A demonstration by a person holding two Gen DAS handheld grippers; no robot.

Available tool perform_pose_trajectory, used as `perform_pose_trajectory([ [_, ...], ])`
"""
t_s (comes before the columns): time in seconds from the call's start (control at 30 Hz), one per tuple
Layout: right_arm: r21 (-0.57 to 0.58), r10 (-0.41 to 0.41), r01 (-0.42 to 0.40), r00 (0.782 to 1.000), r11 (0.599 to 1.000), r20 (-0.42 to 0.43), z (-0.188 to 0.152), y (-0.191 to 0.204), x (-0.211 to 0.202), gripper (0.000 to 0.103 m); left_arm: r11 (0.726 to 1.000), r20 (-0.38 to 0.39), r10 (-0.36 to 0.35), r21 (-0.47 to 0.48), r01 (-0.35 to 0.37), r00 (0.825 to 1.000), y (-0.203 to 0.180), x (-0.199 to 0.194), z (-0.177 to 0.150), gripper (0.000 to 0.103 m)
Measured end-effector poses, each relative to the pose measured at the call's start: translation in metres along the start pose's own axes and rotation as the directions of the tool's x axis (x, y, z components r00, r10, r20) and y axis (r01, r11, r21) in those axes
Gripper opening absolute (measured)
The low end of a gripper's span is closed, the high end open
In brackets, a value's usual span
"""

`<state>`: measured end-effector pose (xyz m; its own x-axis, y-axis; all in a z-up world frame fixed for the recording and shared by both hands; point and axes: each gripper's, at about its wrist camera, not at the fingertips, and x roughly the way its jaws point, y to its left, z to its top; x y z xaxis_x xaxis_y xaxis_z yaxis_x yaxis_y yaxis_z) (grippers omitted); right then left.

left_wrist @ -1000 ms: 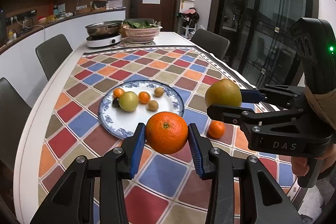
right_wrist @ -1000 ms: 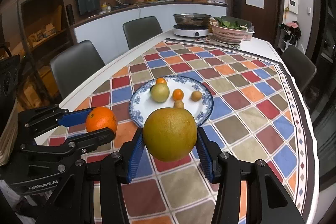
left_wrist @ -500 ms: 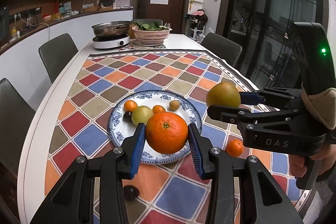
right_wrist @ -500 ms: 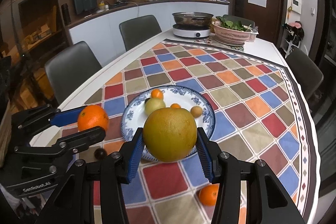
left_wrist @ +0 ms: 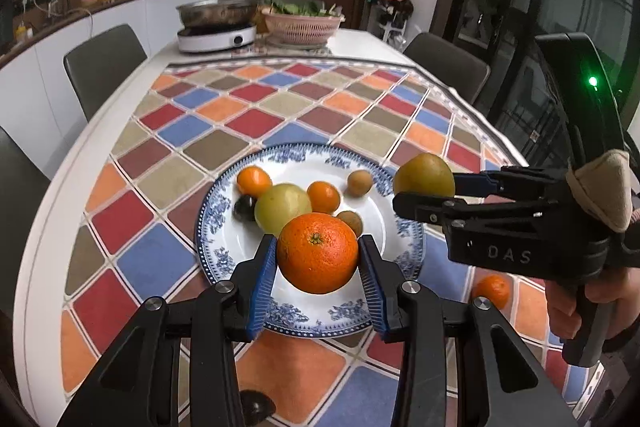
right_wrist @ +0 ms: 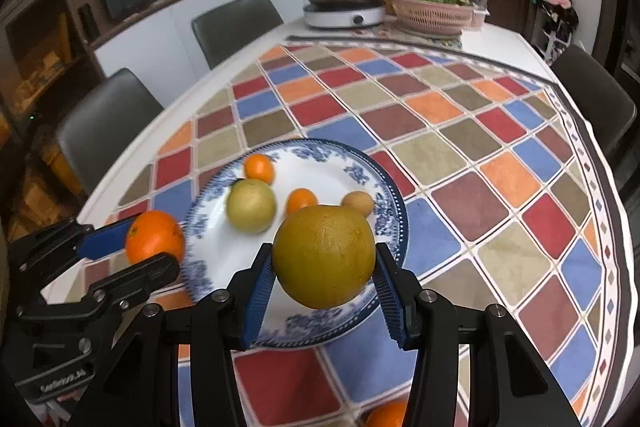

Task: Organize fruits
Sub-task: 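Carry the tangerine with the left tool onto the plate while the right tool carries the grapefruit there, then open both tools to release the fruits and pull back from the plate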

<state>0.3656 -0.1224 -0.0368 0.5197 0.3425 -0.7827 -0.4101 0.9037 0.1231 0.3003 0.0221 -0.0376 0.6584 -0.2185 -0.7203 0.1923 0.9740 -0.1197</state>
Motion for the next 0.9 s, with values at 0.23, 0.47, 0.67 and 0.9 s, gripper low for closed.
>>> perform_pose_trajectory([
  [0.23,0.03,0.005,-0.003,0.998,1.0,-0.064,0.008,-0.012,0.032,0.049,1.0,-0.066,0.004,-0.03,-0.006,0.998,0.006,0.03,0.001,0.04],
  [0.47,0.076,0.035,-0.028,0.995,0.997,-0.096,0.011,-0.019,0.05,0.049,1.0,-0.114,0.02,-0.02,-0.023,0.993,0.006,0.05,0.004,0.04],
  [0.67,0.092,0.038,-0.028,0.993,0.995,-0.112,0.009,-0.022,0.057,0.05,0.999,-0.143,0.028,-0.03,-0.033,0.989,0.011,0.058,0.005,0.041],
  [0.9,0.099,0.044,-0.037,0.996,0.994,-0.072,0.012,-0.022,0.045,0.056,0.998,-0.155,0.018,-0.05,-0.026,0.988,0.013,0.056,0.002,0.041],
])
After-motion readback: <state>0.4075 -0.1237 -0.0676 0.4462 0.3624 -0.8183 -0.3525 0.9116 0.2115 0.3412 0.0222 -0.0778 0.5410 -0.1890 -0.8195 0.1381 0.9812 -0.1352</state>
